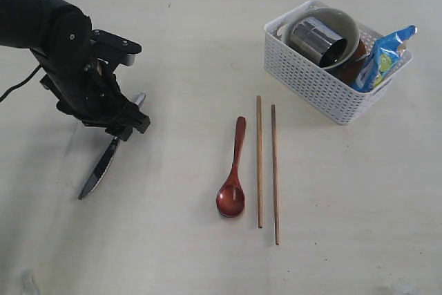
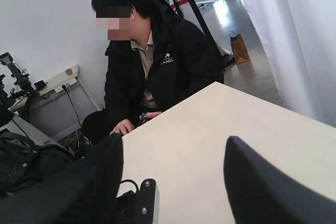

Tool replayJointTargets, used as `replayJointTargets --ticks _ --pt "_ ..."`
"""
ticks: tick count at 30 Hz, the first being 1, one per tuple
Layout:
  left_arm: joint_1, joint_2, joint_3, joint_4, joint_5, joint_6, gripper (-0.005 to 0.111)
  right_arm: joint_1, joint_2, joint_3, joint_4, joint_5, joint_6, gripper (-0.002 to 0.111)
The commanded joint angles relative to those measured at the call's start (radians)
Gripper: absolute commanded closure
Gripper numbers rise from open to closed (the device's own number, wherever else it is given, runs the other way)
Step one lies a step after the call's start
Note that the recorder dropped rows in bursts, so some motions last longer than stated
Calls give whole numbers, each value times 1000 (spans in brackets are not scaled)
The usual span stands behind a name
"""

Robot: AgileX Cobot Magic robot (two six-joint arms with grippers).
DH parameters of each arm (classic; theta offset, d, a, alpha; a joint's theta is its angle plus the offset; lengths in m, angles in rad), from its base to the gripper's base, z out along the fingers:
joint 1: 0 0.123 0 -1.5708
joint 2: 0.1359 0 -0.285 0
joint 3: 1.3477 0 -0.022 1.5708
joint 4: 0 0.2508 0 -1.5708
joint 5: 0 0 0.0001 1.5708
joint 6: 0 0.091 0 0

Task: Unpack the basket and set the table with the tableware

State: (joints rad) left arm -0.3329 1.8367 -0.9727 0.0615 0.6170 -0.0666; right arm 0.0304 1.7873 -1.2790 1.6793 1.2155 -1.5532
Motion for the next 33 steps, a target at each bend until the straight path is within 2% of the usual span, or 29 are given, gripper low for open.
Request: replayJointTargets --ticks 1,5,10,33 --pt "-5 4 -10 -6 -8 6 45 -4 -8 0 11 6 -2 54" --pt "-5 4 -10 -6 -8 6 49 -4 -8 0 11 6 -2 54" --pt "-5 4 -10 -6 -8 6 68 -4 -8 0 11 6 -2 54" --pt "-5 4 -10 -43 -4 12 69 -4 -8 0 10 6 2 54"
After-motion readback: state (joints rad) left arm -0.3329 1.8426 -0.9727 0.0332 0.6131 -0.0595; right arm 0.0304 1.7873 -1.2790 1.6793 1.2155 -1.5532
